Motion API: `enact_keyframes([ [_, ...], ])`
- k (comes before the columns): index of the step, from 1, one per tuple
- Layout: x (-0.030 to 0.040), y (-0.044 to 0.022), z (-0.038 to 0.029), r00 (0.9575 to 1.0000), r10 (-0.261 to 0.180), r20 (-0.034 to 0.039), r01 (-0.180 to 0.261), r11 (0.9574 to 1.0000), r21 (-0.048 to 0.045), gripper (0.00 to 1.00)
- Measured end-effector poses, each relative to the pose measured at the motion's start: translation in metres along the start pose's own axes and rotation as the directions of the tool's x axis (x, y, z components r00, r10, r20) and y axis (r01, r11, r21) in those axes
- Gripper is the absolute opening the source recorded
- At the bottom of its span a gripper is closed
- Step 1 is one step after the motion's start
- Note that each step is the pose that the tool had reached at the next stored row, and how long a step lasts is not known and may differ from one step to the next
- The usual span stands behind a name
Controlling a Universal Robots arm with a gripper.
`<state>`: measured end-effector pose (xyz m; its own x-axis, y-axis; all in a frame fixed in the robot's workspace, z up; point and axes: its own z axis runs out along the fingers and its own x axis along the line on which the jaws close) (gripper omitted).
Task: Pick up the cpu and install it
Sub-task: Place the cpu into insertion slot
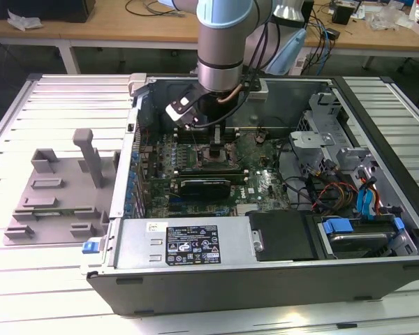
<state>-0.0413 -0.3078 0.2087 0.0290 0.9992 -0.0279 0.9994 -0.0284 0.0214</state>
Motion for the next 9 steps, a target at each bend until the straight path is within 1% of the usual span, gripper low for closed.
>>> enact_keyframes([
  [1,0.0,0.0,0.0001,1.0,-0.001,-0.0001,0.001,1.0,-0.0001,0.11],
  [3,0.0001,0.0,0.003,1.0,-0.002,0.0001,0.002,1.0,0.0,0.11],
  [9,0.0001,-0.0001,0.0047,1.0,-0.002,0.0002,0.002,1.0,0.0,0.11],
])
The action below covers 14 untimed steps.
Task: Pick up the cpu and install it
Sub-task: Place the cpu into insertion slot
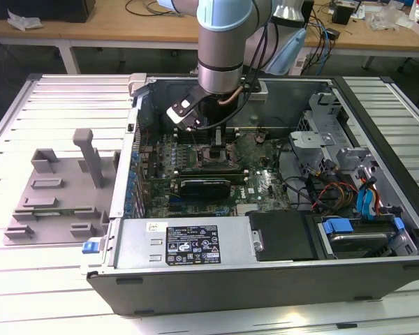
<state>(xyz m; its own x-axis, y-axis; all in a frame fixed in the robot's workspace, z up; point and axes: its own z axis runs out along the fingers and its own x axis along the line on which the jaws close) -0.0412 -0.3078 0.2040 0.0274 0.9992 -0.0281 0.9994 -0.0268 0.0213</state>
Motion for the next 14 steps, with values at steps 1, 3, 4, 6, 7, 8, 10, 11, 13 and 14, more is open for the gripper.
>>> enact_keyframes([
  [1,0.0,0.0,0.0001,1.0,0.0,-0.0001,0.0,1.0,-0.0001,0.11],
  [3,0.0,0.0,0.0003,1.0,0.0,-0.002,0.0,1.0,0.0,0.11],
  [4,0.0001,0.0,-0.0003,1.0,0.0,-0.0027,0.0,1.0,-0.0004,0.11],
  [6,-0.0002,0.0002,-0.0083,1.0,0.0,-0.0023,0.0,1.0,-0.0002,0.11],
  [7,-0.0003,0.0003,-0.0123,1.0,0.0,-0.0021,0.0,1.0,-0.0001,0.11],
  [8,-0.0004,0.0004,-0.0162,1.0,0.0,-0.0021,0.0,1.0,-0.0001,0.11],
  [10,-0.0006,0.0005,-0.0221,1.0,0.0,-0.002,0.0,1.0,-0.0001,0.11],
  [11,-0.0007,0.0006,-0.0268,1.0,0.0,-0.002,0.0,1.0,-0.0001,0.11],
  [13,-0.001,0.0008,-0.0379,1.0,0.0,-0.0021,0.0,1.0,-0.0001,0.11],
  [14,-0.0011,0.0009,-0.0412,1.0,0.0,-0.002,0.0,1.0,0.0,0.11],
])
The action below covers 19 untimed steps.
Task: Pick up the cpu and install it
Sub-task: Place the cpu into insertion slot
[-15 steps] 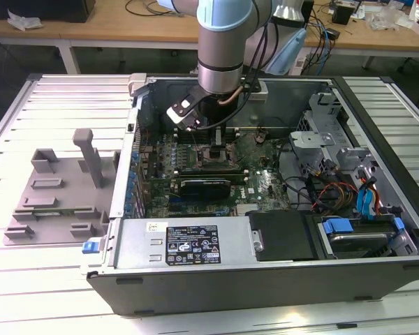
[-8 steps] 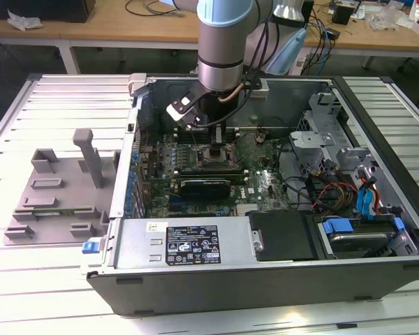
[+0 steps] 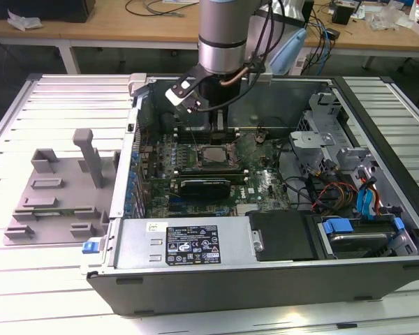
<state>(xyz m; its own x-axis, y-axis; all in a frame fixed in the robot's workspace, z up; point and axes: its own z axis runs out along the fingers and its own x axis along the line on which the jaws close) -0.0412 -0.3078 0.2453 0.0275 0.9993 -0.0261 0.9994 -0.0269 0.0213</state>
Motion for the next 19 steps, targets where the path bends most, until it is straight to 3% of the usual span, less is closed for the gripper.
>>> enact_keyframes([
  [4,-0.0002,0.0003,-0.0101,1.0,0.0,-0.0003,0.0,1.0,-0.0002,0.11],
  [9,-0.0002,0.0003,-0.0103,1.0,0.0,-0.0003,0.0,1.0,-0.0011,0.11],
  [11,-0.0003,0.0003,-0.0102,1.0,0.001,-0.0011,-0.001,0.9994,-0.0345,0.11],
  [19,-0.0003,0.0003,-0.0117,1.0,0.001,-0.001,-0.001,0.9994,-0.036,0.11],
])
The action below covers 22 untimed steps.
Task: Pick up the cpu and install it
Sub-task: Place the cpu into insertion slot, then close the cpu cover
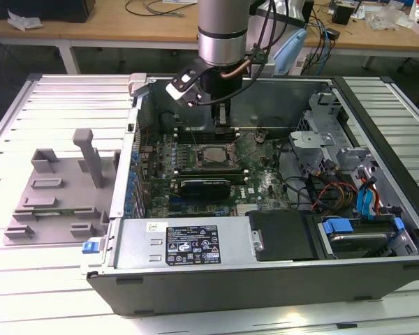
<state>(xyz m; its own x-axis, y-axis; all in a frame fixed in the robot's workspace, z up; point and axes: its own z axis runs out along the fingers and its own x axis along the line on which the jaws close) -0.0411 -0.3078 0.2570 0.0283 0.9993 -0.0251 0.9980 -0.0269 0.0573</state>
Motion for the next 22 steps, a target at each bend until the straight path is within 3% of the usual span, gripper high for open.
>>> enact_keyframes([
  [11,0.0,0.0001,-0.0016,1.0,0.0,-0.0001,0.0,1.0,0.0,0.11],
  [14,0.0,0.0001,-0.0017,1.0,0.0,-0.0037,0.0,1.0,0.0001,0.11],
  [22,0.0002,0.0079,-0.0012,1.0,0.0,-0.0037,0.0,1.0,0.0001,0.11],
])
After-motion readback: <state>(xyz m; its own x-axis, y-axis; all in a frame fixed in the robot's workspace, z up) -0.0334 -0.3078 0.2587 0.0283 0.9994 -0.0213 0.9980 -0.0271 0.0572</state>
